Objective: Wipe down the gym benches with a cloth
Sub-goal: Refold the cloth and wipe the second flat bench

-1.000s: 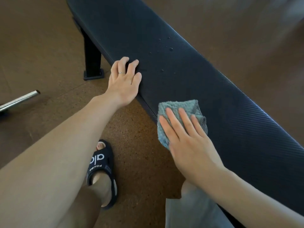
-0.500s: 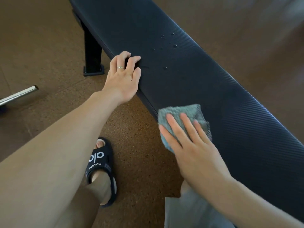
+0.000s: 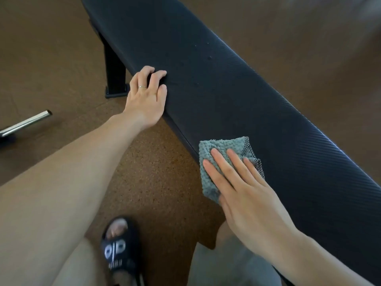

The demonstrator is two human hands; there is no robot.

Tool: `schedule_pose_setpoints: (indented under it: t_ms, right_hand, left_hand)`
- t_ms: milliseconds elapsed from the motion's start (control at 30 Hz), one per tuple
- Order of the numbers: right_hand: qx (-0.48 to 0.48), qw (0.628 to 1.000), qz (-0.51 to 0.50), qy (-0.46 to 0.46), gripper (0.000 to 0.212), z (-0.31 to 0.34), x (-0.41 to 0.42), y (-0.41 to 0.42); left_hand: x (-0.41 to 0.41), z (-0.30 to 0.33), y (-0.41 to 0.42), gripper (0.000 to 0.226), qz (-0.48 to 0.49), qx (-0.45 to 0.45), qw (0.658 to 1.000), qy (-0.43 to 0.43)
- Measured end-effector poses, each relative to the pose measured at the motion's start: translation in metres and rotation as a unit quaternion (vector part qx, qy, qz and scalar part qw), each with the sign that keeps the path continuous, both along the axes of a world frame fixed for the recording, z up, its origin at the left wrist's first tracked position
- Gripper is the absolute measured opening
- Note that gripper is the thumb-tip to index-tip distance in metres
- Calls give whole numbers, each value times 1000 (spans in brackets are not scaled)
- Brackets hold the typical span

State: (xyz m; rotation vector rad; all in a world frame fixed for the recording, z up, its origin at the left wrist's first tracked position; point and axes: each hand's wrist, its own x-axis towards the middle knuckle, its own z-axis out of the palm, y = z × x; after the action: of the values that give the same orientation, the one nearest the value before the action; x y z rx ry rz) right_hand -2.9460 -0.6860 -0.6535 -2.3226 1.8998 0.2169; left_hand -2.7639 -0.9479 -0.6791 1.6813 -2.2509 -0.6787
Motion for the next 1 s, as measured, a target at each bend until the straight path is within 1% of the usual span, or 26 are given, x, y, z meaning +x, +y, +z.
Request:
schedule_pose_setpoints:
  t_ms: [67, 167, 233, 267, 333, 400, 467, 500, 567, 633, 700, 767, 800, 867, 933, 1000]
  right_hand:
    - [21, 999, -31, -12, 66, 4, 4, -29]
    - [11, 994, -99, -50, 62, 3, 18, -105]
    - [6, 989, -140, -52, 61, 4, 25, -150]
    - [0, 987, -151, -49, 61, 3, 27, -159]
    - [1, 985, -167, -35, 62, 1, 34, -144]
    - [8, 983, -185, -6, 63, 2, 49, -104]
    - [24, 978, -207, -3, 64, 4, 61, -74]
    - [34, 977, -211, -4, 64, 5, 61, -73]
    - [39, 974, -225, -4, 64, 8, 56, -96]
    - [25, 965, -262, -18, 64, 6, 45, -139]
    - [17, 949, -313, -34, 61, 6, 33, -187]
    - [20, 940, -339, -32, 60, 5, 28, -216]
    - [24, 939, -343, -33, 60, 7, 29, -217]
    - [29, 940, -339, -31, 60, 8, 42, -200]
    - [24, 947, -321, -17, 60, 9, 64, -171]
    - [46, 950, -309, -20, 61, 11, 74, -152]
  left_hand:
    - [3, -5, -5, 47, -15, -5, 1000, -13]
    - [10, -15, -13, 52, -49, -34, 998, -34]
    - [11, -16, -14, 51, -53, -38, 998, -25]
    - [12, -15, -14, 51, -59, -50, 996, -33]
    - [16, -9, -13, 49, -81, -97, 989, -75]
    - [20, -8, -16, 52, -120, -145, 976, -113]
    - [21, -9, -21, 55, -147, -158, 969, -120]
    - [22, -9, -22, 56, -152, -154, 970, -115]
    - [24, -7, -24, 55, -161, -135, 972, -105]
    - [26, -5, -24, 54, -176, -126, 971, -103]
    - [29, -2, -29, 53, -206, -138, 963, -105]
    - [33, 3, -49, 46, -226, -150, 959, -84]
    - [32, 6, -65, 41, -221, -144, 962, -70]
    - [30, 11, -97, 37, -182, -129, 974, -50]
    - [25, 9, -112, 39, -150, -145, 976, -69]
    - [20, 6, -108, 43, -153, -151, 973, -82]
